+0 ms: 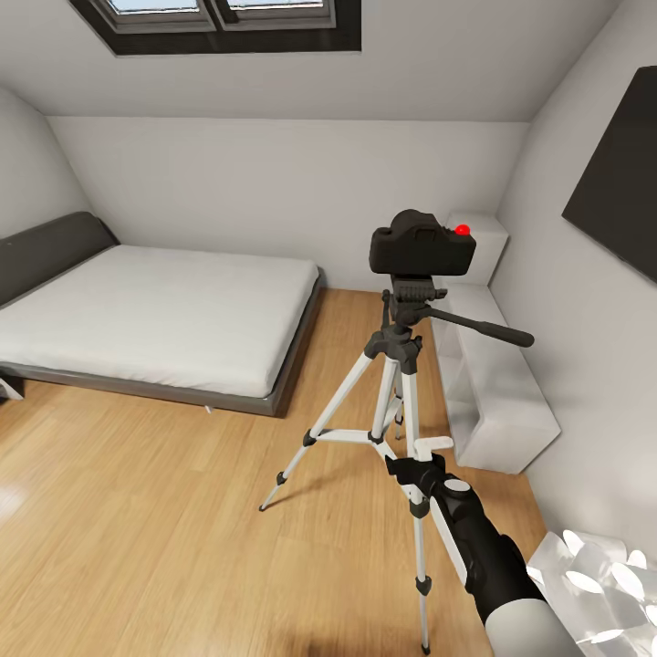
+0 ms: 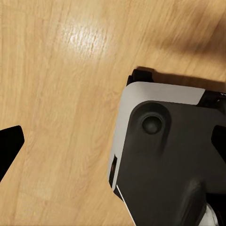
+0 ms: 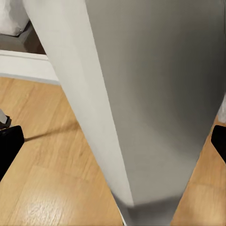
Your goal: Attach the digital camera to the camera tripod in the bedroom.
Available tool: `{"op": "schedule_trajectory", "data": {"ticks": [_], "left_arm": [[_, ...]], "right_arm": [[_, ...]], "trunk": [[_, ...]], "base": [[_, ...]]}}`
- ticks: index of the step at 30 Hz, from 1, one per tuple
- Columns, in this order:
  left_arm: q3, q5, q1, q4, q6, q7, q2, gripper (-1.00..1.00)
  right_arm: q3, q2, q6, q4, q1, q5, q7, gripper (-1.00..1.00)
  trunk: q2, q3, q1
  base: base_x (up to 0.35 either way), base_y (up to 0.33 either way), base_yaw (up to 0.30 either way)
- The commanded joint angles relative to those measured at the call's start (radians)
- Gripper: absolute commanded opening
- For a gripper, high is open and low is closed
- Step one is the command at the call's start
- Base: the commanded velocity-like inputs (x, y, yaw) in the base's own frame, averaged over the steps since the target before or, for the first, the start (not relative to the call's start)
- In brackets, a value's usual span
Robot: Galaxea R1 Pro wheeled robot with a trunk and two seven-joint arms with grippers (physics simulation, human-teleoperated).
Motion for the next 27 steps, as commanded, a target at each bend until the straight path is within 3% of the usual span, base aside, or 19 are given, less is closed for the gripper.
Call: {"op": "schedule_trajectory", "data": {"ticks": [1,8,15,27], "left_arm": [[-0.007,0.011,-0.001,0.000,0.004,-0.004,0.000,1.00],[-0.007,0.011,-0.001,0.000,0.004,-0.004,0.001,1.00],[-0.007,0.011,-0.001,0.000,0.005,-0.004,0.001,1.00],[-0.007,0.011,-0.001,0.000,0.005,-0.003,0.001,1.00]], "right_arm": [[-0.001,0.000,0.006,-0.002,-0.001,0.008,0.006,1.00],[0.000,0.002,0.022,-0.033,0.005,0.009,0.007,1.00],[0.000,0.002,0.085,-0.104,0.026,0.010,0.010,1.00],[0.000,-0.001,0.203,-0.308,0.125,0.007,0.013,1.00]], "trunk": [[-0.002,-0.002,0.001],[-0.002,-0.002,0.001],[-0.002,-0.002,0.001],[-0.002,-0.002,0.001]], "base": [[0.000,0.000,0.000],[0.000,0.000,0.000],[0.000,0.000,0.000],[0.000,0.000,0.000]]}}
